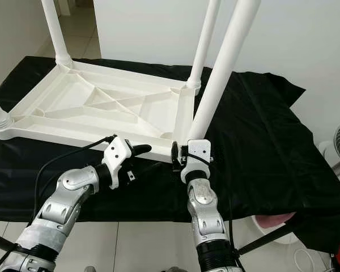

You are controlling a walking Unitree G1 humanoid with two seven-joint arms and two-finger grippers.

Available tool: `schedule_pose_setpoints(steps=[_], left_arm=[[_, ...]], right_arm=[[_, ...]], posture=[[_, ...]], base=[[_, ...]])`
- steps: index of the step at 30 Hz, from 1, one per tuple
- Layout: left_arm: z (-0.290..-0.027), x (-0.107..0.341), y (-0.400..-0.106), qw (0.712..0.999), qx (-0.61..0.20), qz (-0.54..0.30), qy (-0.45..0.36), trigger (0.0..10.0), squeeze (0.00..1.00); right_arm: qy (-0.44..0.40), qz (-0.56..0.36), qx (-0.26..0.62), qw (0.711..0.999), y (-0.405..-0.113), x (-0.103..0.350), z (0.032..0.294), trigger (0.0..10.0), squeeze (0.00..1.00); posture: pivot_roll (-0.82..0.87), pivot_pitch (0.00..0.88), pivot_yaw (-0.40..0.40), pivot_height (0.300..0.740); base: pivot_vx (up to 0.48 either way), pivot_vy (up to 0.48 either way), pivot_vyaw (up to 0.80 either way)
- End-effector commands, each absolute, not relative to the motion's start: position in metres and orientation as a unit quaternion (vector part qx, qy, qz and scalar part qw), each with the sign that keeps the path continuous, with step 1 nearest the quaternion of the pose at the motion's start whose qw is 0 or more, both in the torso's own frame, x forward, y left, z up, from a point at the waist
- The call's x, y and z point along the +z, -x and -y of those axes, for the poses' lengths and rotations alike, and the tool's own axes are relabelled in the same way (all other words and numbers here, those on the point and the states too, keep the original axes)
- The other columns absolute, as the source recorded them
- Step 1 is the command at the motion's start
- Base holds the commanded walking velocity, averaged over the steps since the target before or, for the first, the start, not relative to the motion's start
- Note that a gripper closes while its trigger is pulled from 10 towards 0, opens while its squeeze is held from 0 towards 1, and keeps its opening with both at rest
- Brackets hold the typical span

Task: Building children table

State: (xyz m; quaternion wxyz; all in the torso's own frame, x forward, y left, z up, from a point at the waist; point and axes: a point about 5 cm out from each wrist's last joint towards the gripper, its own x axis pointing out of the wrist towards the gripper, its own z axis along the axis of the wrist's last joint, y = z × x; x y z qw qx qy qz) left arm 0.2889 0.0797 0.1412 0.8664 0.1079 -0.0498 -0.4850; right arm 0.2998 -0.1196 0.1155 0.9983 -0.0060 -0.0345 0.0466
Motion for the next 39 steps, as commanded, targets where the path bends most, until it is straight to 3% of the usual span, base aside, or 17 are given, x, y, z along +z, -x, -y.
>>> schedule_pose_setpoints(steps=[1, 5, 6, 7, 8, 16, 21, 27, 28, 29, 30, 39], left_arm=[[-0.081, 0.142, -0.294, 0.884, -0.452, 0.056, -0.111, 10.0, 0.00], [-0.081, 0.142, -0.295, 0.885, -0.450, 0.057, -0.108, 10.0, 0.00], [-0.081, 0.143, -0.296, 0.885, -0.450, 0.058, -0.110, 10.0, 0.00], [-0.080, 0.143, -0.296, 0.884, -0.450, 0.059, -0.109, 10.0, 0.00], [-0.080, 0.143, -0.296, 0.884, -0.451, 0.059, -0.108, 10.0, 0.00], [-0.079, 0.144, -0.297, 0.879, -0.460, 0.057, -0.111, 10.0, 0.00], [-0.075, 0.140, -0.294, 0.864, -0.487, 0.053, -0.121, 10.0, 0.00], [-0.073, 0.138, -0.294, 0.856, -0.499, 0.053, -0.124, 10.0, 0.00], [-0.071, 0.139, -0.295, 0.854, -0.501, 0.055, -0.125, 10.0, 0.00], [-0.069, 0.139, -0.295, 0.853, -0.503, 0.057, -0.126, 10.0, 0.00], [-0.068, 0.140, -0.295, 0.852, -0.504, 0.059, -0.126, 10.0, 0.00], [-0.066, 0.141, -0.298, 0.852, -0.504, 0.063, -0.129, 10.0, 0.00]], right_arm=[[0.010, 0.039, 0.054, 0.998, -0.302, 0.119, 0.123, 10.0, 1.00], [0.019, 0.056, 0.090, 0.994, -0.306, 0.126, 0.131, 10.0, 1.00], [0.024, 0.059, 0.114, 0.991, -0.308, 0.126, 0.135, 10.0, 0.90], [0.029, 0.063, 0.138, 0.988, -0.309, 0.128, 0.137, 10.0, 0.20], [0.033, 0.061, 0.167, 0.984, -0.309, 0.127, 0.140, 10.0, 0.00], [0.044, 0.059, 0.233, 0.970, -0.313, 0.128, 0.149, 10.0, 0.00], [0.064, 0.049, 0.318, 0.945, -0.317, 0.125, 0.152, 10.0, 0.00], [0.085, 0.041, 0.347, 0.933, -0.322, 0.122, 0.152, 10.0, 0.00], [0.091, 0.034, 0.351, 0.931, -0.324, 0.119, 0.153, 0.7, 0.00], [0.094, 0.029, 0.356, 0.929, -0.325, 0.117, 0.154, 0.7, 0.00], [0.092, 0.025, 0.358, 0.929, -0.325, 0.116, 0.155, 0.0, 0.00], [0.094, 0.023, 0.364, 0.926, -0.327, 0.114, 0.161, 0.0, 0.00]], posture=[[-0.04, 0.000, -0.073, 0.740], [-0.04, 0.000, -0.069, 0.740], [-0.04, 0.000, -0.064, 0.740], [-0.04, 0.000, -0.056, 0.740], [-0.04, 0.000, -0.051, 0.740], [-0.05, 0.000, -0.036, 0.740], [-0.05, 0.000, -0.024, 0.740], [-0.06, 0.000, -0.023, 0.740], [-0.06, 0.000, -0.023, 0.740], [-0.06, 0.000, -0.023, 0.740], [-0.06, 0.000, -0.020, 0.740], [-0.07, 0.000, -0.028, 0.740]], base=[[0.000, 0.000, 0.00], [0.000, 0.000, 0.00], [0.000, 0.000, 0.00], [0.000, 0.000, 0.00], [0.000, 0.000, 0.00], [0.000, 0.000, 0.00], [0.000, 0.000, 0.00], [0.000, 0.000, 0.00], [0.000, 0.000, 0.00], [0.000, 0.000, 0.00], [0.000, 0.000, 0.00], [0.000, 0.000, 0.00]])
